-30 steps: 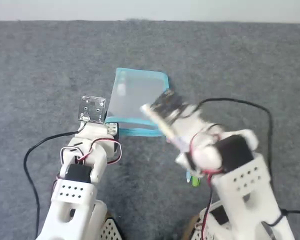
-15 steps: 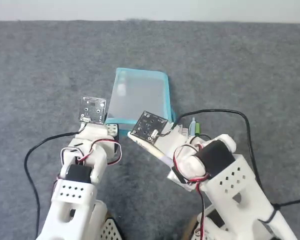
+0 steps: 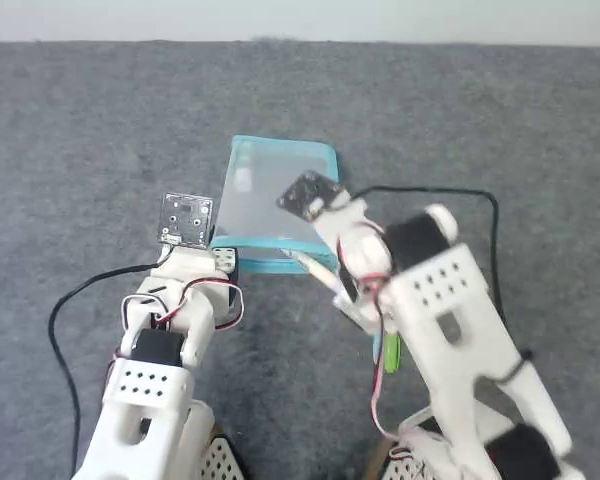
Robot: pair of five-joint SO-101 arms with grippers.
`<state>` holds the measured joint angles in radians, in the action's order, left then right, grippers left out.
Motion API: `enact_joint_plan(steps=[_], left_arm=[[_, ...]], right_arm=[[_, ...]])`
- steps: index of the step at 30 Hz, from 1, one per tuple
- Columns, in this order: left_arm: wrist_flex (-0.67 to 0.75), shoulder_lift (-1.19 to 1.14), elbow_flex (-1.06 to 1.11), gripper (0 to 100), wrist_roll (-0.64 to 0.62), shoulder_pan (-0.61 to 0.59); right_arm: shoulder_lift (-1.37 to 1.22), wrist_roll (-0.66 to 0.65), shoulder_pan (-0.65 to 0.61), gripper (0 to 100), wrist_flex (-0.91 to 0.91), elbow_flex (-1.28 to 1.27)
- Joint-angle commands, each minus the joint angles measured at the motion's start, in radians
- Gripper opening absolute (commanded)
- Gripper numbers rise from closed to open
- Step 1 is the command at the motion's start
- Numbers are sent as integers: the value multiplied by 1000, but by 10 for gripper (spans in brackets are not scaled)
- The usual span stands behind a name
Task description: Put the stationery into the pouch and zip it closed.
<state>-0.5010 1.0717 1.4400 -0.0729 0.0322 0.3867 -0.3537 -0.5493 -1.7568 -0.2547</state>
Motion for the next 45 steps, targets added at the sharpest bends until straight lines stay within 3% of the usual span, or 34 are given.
enact_joint_plan(steps=[1, 8, 16, 22, 29, 33, 39, 45], left_arm=[[32, 15, -16, 12, 2, -2], [32, 15, -16, 12, 2, -2], [32, 15, -16, 12, 3, -2], [32, 15, -16, 12, 5, -2], [32, 15, -18, 12, 5, -3], [32, 15, -18, 12, 5, -8], [32, 15, -18, 12, 5, -8], [29, 15, -16, 12, 5, -11]], right_arm=[[-119, 34, 16, 7, -27, 161], [-377, 98, 4, 14, -33, 502], [-487, 107, -84, 255, -33, 723], [-377, 107, -51, 217, -39, 712], [-223, 98, 108, 213, -22, 345], [-151, 58, 188, 213, 114, 40], [-35, 149, 197, 213, 289, -308], [-59, 155, 200, 213, 400, -457]])
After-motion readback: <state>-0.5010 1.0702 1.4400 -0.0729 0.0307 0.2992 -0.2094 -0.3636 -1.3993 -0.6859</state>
